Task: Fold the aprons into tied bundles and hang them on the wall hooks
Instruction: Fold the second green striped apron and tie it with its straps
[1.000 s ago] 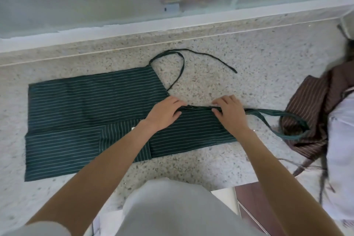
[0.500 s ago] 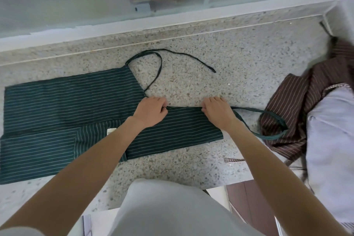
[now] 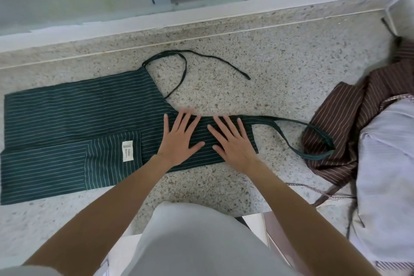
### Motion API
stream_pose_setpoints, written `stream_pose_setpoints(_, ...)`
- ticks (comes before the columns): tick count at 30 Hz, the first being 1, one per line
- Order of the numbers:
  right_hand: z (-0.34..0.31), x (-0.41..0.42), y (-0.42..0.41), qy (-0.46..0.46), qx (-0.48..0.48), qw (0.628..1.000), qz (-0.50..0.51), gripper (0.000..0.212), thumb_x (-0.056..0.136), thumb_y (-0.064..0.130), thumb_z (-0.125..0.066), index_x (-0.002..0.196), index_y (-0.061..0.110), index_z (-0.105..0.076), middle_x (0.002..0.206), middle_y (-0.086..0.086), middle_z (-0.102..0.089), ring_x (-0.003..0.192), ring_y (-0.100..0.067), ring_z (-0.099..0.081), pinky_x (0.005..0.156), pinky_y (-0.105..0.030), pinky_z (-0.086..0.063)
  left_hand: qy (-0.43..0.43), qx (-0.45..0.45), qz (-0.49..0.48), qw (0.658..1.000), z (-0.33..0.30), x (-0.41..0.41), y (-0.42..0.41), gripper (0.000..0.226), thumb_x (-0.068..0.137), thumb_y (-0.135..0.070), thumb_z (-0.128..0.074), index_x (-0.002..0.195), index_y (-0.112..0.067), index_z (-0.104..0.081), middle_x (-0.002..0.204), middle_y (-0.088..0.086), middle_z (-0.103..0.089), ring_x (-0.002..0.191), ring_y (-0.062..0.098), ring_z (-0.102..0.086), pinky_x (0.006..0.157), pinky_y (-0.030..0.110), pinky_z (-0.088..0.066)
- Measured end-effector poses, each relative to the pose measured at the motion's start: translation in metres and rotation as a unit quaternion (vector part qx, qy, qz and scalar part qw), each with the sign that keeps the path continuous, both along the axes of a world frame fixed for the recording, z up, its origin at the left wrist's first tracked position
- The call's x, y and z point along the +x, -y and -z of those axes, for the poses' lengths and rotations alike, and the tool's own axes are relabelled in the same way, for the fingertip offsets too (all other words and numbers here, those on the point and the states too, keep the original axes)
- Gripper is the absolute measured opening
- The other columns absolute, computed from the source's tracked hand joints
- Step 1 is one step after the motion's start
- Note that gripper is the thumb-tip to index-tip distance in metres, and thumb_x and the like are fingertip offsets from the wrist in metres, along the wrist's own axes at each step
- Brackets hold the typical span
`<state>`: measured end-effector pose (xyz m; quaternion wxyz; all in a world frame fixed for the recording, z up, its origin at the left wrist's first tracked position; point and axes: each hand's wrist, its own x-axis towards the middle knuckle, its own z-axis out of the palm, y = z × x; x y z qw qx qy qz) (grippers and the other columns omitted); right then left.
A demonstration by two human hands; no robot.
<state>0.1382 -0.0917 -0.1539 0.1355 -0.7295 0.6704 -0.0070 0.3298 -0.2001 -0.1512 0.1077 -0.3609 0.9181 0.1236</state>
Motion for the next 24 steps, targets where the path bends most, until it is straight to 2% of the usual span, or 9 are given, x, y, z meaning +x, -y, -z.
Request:
stream_pose_setpoints(3, 0.012, -0.014, -0.016, -0.007, 0.047, 0.999, 0.013, 0.058, 0.098, 0.053, -0.02, 0.15, 0.028, -0.015, 0.158, -0.002, -0.008, 0.145, -0.028, -0.002, 0.116, -0.047, -0.007, 0.049, 0.037, -0.004, 0.998, 0.007, 0.009, 0.005, 0.085, 0.079, -0.079, -0.005, 0.146, -0.032, 0.014, 0.153, -0.002, 0.024, 0.14, 0.015, 0.025, 0.11, 0.059, 0.013)
stream_pose_setpoints(5, 0.011, -0.024, -0.018, -0.013, 0.052, 0.999, 0.007, 0.059, 0.097, 0.055, -0.018, 0.15, 0.03, -0.012, 0.158, -0.001, -0.007, 0.145, -0.029, -0.001, 0.117, -0.042, -0.002, 0.032, 0.051, 0.006, 0.998, 0.007, 0.013, 0.013, 0.082, 0.08, -0.078, -0.004, 0.145, -0.033, 0.016, 0.154, -0.002, 0.025, 0.139, 0.014, 0.028, 0.112, 0.058, 0.01)
stream_pose_setpoints(8, 0.003, -0.023, -0.016, -0.006, 0.039, 0.999, 0.017, 0.059, 0.096, 0.054, -0.026, 0.149, 0.028, -0.021, 0.158, -0.003, -0.012, 0.145, -0.03, -0.006, 0.118, -0.041, -0.005, -0.141, 0.113, -0.069, 0.981, -0.002, 0.028, 0.018, 0.069, 0.091, -0.061, -0.024, 0.149, -0.03, -0.004, 0.157, -0.002, 0.013, 0.143, 0.014, 0.016, 0.117, 0.046, -0.001)
stream_pose_setpoints(10, -0.006, -0.017, -0.012, 0.004, 0.029, 0.998, 0.061, 0.053, 0.094, 0.044, -0.044, 0.141, 0.02, -0.04, 0.152, -0.008, -0.029, 0.141, -0.034, -0.021, 0.115, -0.048, -0.021, -0.218, 0.105, -0.128, 0.962, -0.006, 0.051, 0.017, 0.06, 0.094, -0.052, -0.032, 0.147, -0.027, -0.019, 0.156, -0.007, -0.002, 0.145, 0.013, 0.004, 0.117, 0.04, -0.008)
stream_pose_setpoints(12, -0.019, 0.008, -0.001, 0.032, 0.02, 0.997, 0.073, 0.044, 0.09, 0.033, -0.056, 0.129, 0.014, -0.054, 0.144, -0.01, -0.042, 0.135, -0.035, -0.033, 0.108, -0.052, -0.032, -0.205, 0.079, -0.163, 0.962, -0.007, 0.092, 0.011, 0.058, 0.094, -0.054, -0.029, 0.146, -0.028, -0.024, 0.154, -0.011, -0.013, 0.144, 0.012, -0.001, 0.117, 0.044, -0.009)
stream_pose_setpoints(15, -0.035, 0.076, 0.021, 0.148, 0.069, 0.987, -0.006, 0.039, 0.094, 0.032, -0.051, 0.129, 0.016, -0.053, 0.142, -0.002, -0.044, 0.134, -0.025, -0.035, 0.109, -0.044, -0.03, -0.141, 0.086, -0.17, 0.971, -0.003, 0.149, -0.006, 0.058, 0.092, -0.059, -0.022, 0.144, -0.035, -0.028, 0.153, -0.015, -0.017, 0.143, 0.009, -0.003, 0.116, 0.045, -0.002)
stream_pose_setpoints(17, -0.041, 0.13, 0.035, 0.197, 0.082, 0.974, -0.077, 0.038, 0.093, 0.026, -0.053, 0.129, 0.014, -0.052, 0.137, -0.003, -0.049, 0.129, -0.023, -0.04, 0.106, -0.04, -0.033, -0.12, 0.09, -0.164, 0.975, -0.001, 0.174, -0.01, 0.058, 0.09, -0.056, -0.023, 0.143, -0.034, -0.03, 0.152, -0.016, -0.016, 0.142, 0.007, -0.004, 0.116, 0.045, -0.003)
stream_pose_setpoints(20, -0.037, 0.195, 0.044, 0.134, 0.075, 0.977, -0.146, 0.042, 0.081, 0.025, -0.068, 0.12, 0.012, -0.059, 0.124, -0.009, -0.057, 0.116, -0.031, -0.049, 0.096, -0.047, -0.043, -0.096, 0.087, -0.171, 0.977, -0.003, 0.211, -0.01, 0.063, 0.086, -0.057, -0.024, 0.144, -0.032, -0.029, 0.152, -0.015, -0.017, 0.141, 0.005, -0.003, 0.117, 0.046, -0.007)
stream_pose_setpoints(24, -0.032, 0.225, 0.04, -0.035, 0.097, 0.991, -0.085, 0.053, 0.063, 0.042, -0.082, 0.108, 0.023, -0.063, 0.12, -0.011, -0.057, 0.112, -0.04, -0.052, 0.091, -0.061, -0.042, -0.053, 0.098, -0.169, 0.979, -0.01, 0.277, -0.016, 0.072, 0.079, -0.07, -0.025, 0.144, -0.039, -0.023, 0.153, -0.019, -0.008, 0.142, 0.005, 0.001, 0.116, 0.045, -0.001)
